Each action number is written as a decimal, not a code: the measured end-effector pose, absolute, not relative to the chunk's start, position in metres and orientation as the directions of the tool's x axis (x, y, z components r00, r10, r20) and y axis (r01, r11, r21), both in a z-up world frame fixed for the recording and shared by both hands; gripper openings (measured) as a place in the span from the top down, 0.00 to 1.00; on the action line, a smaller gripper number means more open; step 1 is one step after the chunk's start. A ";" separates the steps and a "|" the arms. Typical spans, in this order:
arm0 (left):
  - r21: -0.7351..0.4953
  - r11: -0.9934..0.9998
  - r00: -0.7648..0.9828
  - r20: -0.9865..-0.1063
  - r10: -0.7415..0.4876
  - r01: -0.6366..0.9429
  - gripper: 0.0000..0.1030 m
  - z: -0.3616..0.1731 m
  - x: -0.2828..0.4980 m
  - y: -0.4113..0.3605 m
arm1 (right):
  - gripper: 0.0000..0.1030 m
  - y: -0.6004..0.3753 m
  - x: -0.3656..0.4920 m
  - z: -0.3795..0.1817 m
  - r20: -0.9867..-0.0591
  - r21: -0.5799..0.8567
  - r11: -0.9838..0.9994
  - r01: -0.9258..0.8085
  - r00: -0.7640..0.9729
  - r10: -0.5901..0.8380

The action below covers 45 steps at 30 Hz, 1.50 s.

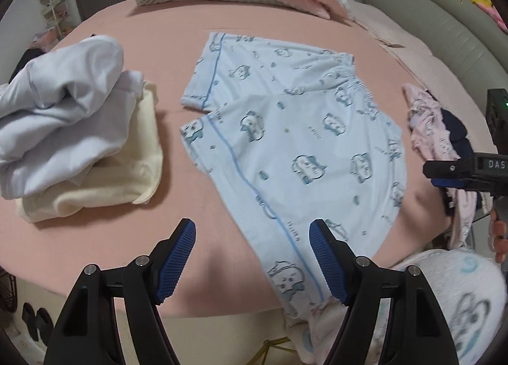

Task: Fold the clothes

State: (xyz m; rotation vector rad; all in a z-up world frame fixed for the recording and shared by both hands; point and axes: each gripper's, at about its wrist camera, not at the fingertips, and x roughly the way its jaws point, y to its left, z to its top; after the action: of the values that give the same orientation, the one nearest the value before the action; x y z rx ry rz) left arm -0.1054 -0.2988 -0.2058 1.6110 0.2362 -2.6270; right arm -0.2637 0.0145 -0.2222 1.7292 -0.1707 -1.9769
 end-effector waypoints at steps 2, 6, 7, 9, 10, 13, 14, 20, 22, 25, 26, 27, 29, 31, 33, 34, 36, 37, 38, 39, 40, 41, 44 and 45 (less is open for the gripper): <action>-0.128 -0.985 -0.453 -0.889 0.062 0.116 0.29 -0.211 -0.104 -0.300 | 0.34 0.019 -0.265 -0.232 -0.881 0.448 -0.860 0.245 -0.042 -0.471; -0.169 -0.980 -0.451 -0.887 0.104 0.107 0.29 -0.223 -0.099 -0.301 | 0.34 0.026 -0.265 -0.256 -0.822 0.566 -0.810 0.153 0.028 -0.569; -0.184 -0.977 -0.451 -0.885 0.118 0.105 0.29 -0.227 -0.099 -0.301 | 0.34 0.027 -0.264 -0.262 -0.808 0.588 -0.798 0.131 0.041 -0.588; -0.201 -0.973 -0.446 -0.885 0.132 0.111 0.29 -0.233 -0.098 -0.302 | 0.34 0.028 -0.263 -0.273 -0.777 0.630 -0.772 0.086 0.067 -0.626; -0.209 -0.971 -0.445 -0.884 0.139 0.112 0.29 -0.235 -0.098 -0.301 | 0.34 0.029 -0.262 -0.280 -0.760 0.650 -0.758 0.062 0.080 -0.645; -0.225 -0.970 -0.455 -0.876 0.160 0.090 0.29 -0.239 -0.101 -0.298 | 0.34 0.025 -0.261 -0.297 -0.718 0.693 -0.721 0.023 0.124 -0.685; -0.224 -0.971 -0.455 -0.876 0.162 0.084 0.29 -0.239 -0.103 -0.296 | 0.34 0.024 -0.261 -0.301 -0.704 0.706 -0.708 0.011 0.126 -0.699; -0.234 -0.972 -0.456 -0.868 0.197 0.025 0.29 -0.242 -0.118 -0.282 | 0.28 0.020 -0.268 -0.318 -0.610 0.781 -0.621 -0.067 0.136 -0.781; -0.247 -0.969 -0.448 -0.866 0.222 -0.004 0.29 -0.245 -0.124 -0.278 | 0.28 0.019 -0.270 -0.321 -0.577 0.803 -0.588 -0.098 0.120 -0.808; -0.302 -0.948 -0.422 -0.851 0.313 -0.095 0.29 -0.250 -0.135 -0.268 | 0.28 0.017 -0.274 -0.327 -0.527 0.832 -0.536 -0.144 0.093 -0.845; -0.320 -0.939 -0.404 -0.848 0.342 -0.123 0.29 -0.252 -0.139 -0.263 | 0.28 0.015 -0.276 -0.329 -0.513 0.839 -0.520 -0.160 0.084 -0.854; -0.333 -0.931 -0.387 -0.847 0.365 -0.150 0.29 -0.254 -0.143 -0.258 | 0.28 0.013 -0.277 -0.332 -0.499 0.846 -0.504 -0.176 0.074 -0.863; -0.313 -0.931 -0.372 -0.854 0.363 -0.191 0.28 -0.256 -0.148 -0.246 | 0.28 0.008 -0.278 -0.333 -0.484 0.854 -0.487 -0.183 0.066 -0.873; -0.274 -0.936 -0.359 -0.870 0.339 -0.220 0.28 -0.259 -0.153 -0.233 | 0.30 0.003 -0.278 -0.333 -0.483 0.855 -0.485 -0.185 0.062 -0.874; -0.239 -0.939 -0.347 -0.883 0.317 -0.248 0.28 -0.261 -0.158 -0.221 | 0.36 0.001 -0.276 -0.332 -0.488 0.852 -0.491 -0.184 0.061 -0.871; -0.244 -0.936 -0.340 -0.883 0.323 -0.255 0.27 -0.261 -0.159 -0.218 | 0.46 0.004 -0.276 -0.333 -0.502 0.843 -0.505 -0.188 0.065 -0.862; -0.265 -0.929 -0.333 -0.878 0.344 -0.259 0.27 -0.261 -0.162 -0.213 | 0.61 0.008 -0.275 -0.336 -0.527 0.825 -0.530 -0.197 0.072 -0.847; -0.266 -0.930 -0.335 -0.878 0.343 -0.254 0.27 -0.261 -0.163 -0.213 | 0.64 0.012 -0.275 -0.339 -0.514 0.828 -0.516 -0.220 0.071 -0.855; -0.272 -0.930 -0.335 -0.877 0.345 -0.246 0.27 -0.260 -0.165 -0.212 | 0.66 0.016 -0.275 -0.343 -0.501 0.830 -0.502 -0.244 0.070 -0.862; -0.278 -0.930 -0.335 -0.876 0.348 -0.240 0.27 -0.260 -0.166 -0.211 | 0.72 0.018 -0.276 -0.348 -0.491 0.828 -0.490 -0.273 0.071 -0.868; -0.285 -0.929 -0.333 -0.874 0.354 -0.237 0.27 -0.260 -0.167 -0.211 | 0.77 0.020 -0.276 -0.352 -0.480 0.825 -0.478 -0.301 0.071 -0.874; -0.292 -0.926 -0.331 -0.872 0.360 -0.238 0.27 -0.259 -0.167 -0.209 | 0.80 0.021 -0.276 -0.354 -0.478 0.822 -0.475 -0.313 0.073 -0.875; -0.280 -0.927 -0.327 -0.876 0.353 -0.251 0.25 -0.256 -0.167 -0.202 | 0.87 0.023 -0.275 -0.360 -0.476 0.813 -0.472 -0.340 0.078 -0.876; -0.267 -0.929 -0.327 -0.881 0.343 -0.257 0.22 -0.255 -0.168 -0.198 | 0.89 0.024 -0.274 -0.360 -0.479 0.810 -0.475 -0.343 0.080 -0.874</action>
State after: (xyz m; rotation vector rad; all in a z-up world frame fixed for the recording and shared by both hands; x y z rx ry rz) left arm -0.1676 -0.1984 -0.2554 1.9661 0.1406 -2.9075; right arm -0.2740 0.0237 -0.3601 1.8648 -1.1994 -1.3943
